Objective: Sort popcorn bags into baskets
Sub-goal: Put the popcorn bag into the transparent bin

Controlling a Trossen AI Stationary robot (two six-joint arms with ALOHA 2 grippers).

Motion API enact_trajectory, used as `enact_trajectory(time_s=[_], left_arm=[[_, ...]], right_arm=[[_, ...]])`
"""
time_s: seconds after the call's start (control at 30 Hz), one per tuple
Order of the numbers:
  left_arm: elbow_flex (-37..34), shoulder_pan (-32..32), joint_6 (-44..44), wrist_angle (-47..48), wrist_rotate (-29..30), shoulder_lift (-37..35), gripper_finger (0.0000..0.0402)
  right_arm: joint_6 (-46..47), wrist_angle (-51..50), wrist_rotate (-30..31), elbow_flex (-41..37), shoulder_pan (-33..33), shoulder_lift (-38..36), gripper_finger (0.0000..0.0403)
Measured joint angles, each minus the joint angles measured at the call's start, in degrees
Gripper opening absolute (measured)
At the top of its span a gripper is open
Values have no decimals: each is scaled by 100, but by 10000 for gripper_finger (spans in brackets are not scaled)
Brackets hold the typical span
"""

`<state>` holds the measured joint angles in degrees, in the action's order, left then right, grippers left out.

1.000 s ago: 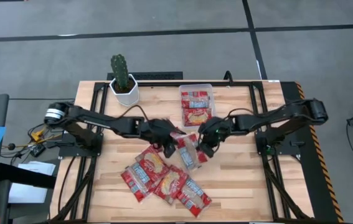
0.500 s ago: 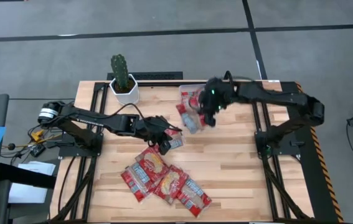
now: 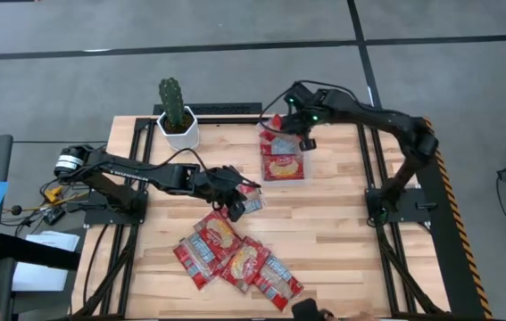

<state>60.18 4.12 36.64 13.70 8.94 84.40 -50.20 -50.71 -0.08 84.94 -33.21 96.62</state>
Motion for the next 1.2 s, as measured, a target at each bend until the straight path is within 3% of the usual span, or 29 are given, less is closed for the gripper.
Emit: enact_trajectory(time_s=[0.17, 0.47, 0.77, 1.03, 1.2], left_arm=[[2, -46, -83, 122, 3, 0, 0], [2, -449, -548, 207, -265, 0, 0], [4, -801, -901, 253, -628, -2, 1], [3, -1055, -1251, 705, -769, -2, 43], [-252, -1116, -1501, 776, -860, -4, 90]], right_arm=[[-949, -15, 177, 212, -105, 571, 18], [-1627, -230, 273, 741, -103, 1368, 17], [-1796, -240, 864, 816, -164, 1592, 94], [-1122, -29, 1376, 908, -103, 1420, 201], [388, -630, 696, 1332, -7, 1014, 240]])
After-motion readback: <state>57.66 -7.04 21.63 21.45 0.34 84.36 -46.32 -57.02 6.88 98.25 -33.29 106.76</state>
